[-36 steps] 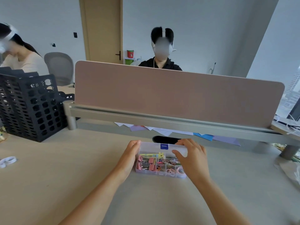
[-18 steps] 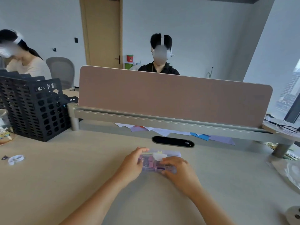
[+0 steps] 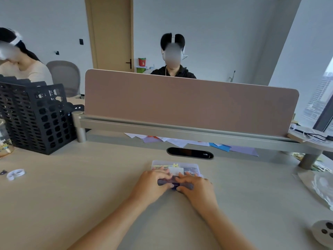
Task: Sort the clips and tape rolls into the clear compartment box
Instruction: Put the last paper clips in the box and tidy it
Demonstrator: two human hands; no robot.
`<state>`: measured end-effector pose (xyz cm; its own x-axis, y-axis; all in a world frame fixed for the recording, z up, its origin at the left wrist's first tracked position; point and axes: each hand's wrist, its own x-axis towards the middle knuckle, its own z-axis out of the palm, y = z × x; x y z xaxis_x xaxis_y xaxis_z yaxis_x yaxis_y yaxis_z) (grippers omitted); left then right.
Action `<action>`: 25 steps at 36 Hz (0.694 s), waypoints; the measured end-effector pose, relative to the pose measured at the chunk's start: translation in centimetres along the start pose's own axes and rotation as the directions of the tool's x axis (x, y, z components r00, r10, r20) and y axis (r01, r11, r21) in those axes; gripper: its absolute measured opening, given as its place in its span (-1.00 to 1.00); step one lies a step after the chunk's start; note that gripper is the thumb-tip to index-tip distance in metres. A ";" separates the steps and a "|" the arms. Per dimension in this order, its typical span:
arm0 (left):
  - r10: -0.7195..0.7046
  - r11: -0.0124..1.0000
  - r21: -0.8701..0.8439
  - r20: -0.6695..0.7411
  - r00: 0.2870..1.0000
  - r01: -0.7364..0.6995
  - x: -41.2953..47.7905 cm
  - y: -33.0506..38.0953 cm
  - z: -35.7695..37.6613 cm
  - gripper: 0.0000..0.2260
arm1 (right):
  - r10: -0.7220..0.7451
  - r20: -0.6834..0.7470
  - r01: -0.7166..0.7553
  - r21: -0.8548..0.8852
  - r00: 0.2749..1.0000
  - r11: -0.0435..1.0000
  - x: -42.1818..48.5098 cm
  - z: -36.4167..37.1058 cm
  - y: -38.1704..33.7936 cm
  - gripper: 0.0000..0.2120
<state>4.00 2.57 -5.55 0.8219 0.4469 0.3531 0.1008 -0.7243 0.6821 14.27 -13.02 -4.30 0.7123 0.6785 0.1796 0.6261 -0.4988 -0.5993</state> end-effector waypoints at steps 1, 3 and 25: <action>-0.004 1.000 0.005 0.000 1.000 0.004 0.0 0.0 0.0 -0.71 | 0.007 0.000 -0.007 -0.005 1.000 1.000 0.0 0.1 0.0 -0.74; -0.008 1.000 0.012 -0.004 1.000 0.008 0.0 0.1 0.2 -0.69 | 0.013 -0.003 -0.013 -0.017 1.000 1.000 0.1 0.1 -0.2 -0.73; 0.121 0.951 0.289 -0.014 0.993 -0.112 2.0 0.2 1.0 -0.89 | -0.198 -0.068 0.163 -0.340 0.978 0.926 2.1 1.1 -1.4 -0.87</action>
<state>6.26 2.83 -5.37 0.8200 0.3637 0.4420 0.1662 -0.8902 0.4241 14.53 -10.30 -3.94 0.5945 0.7252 0.3473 0.8041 -0.5346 -0.2602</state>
